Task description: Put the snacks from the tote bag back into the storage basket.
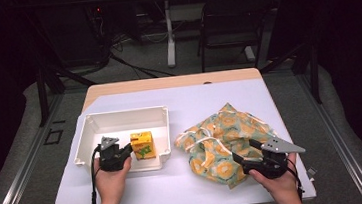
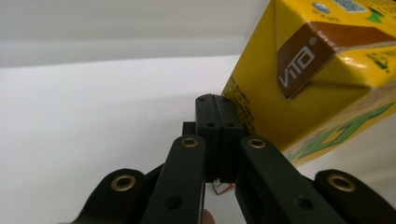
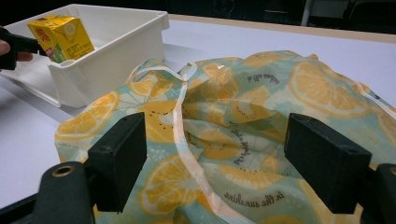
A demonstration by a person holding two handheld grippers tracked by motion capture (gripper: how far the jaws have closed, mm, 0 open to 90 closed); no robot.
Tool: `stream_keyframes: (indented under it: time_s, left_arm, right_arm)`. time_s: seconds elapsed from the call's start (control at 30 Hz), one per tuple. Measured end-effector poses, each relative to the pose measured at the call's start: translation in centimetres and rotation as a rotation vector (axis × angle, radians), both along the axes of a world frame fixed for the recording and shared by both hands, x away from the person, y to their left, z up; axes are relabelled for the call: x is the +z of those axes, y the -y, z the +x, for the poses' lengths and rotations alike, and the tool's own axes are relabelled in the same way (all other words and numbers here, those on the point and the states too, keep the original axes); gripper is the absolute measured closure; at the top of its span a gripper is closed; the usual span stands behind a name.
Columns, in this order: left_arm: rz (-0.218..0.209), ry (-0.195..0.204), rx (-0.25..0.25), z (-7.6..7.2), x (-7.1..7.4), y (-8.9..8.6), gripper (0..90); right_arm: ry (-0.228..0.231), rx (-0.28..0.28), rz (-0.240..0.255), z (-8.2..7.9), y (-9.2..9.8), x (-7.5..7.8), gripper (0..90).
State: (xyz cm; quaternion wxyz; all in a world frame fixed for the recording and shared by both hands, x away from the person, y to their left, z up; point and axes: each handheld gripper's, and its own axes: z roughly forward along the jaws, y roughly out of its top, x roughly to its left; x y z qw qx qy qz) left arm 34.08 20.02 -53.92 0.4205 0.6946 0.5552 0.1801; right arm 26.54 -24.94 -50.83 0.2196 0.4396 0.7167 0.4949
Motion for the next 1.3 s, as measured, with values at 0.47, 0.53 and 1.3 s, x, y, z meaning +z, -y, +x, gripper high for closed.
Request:
stream_keyframes:
  time_s: [0.47,0.53,1.3]
  left_arm:
    - [-0.006,-0.017,-0.031,0.6,-0.9,1.6,90.0]
    - [-0.006,-0.027,-0.047,0.6,-1.0,2.1,90.0]
    - [0.01,-0.035,-0.088,-0.4,-1.3,2.6,85.2]
  right_arm:
    - [-0.007,-0.002,-0.012,0.0,-0.3,-0.4,20.5]
    - [-0.01,-0.008,-0.013,-0.1,-0.3,-0.5,20.4]
    - [-0.017,-0.039,0.018,-0.8,0.2,-1.2,20.0]
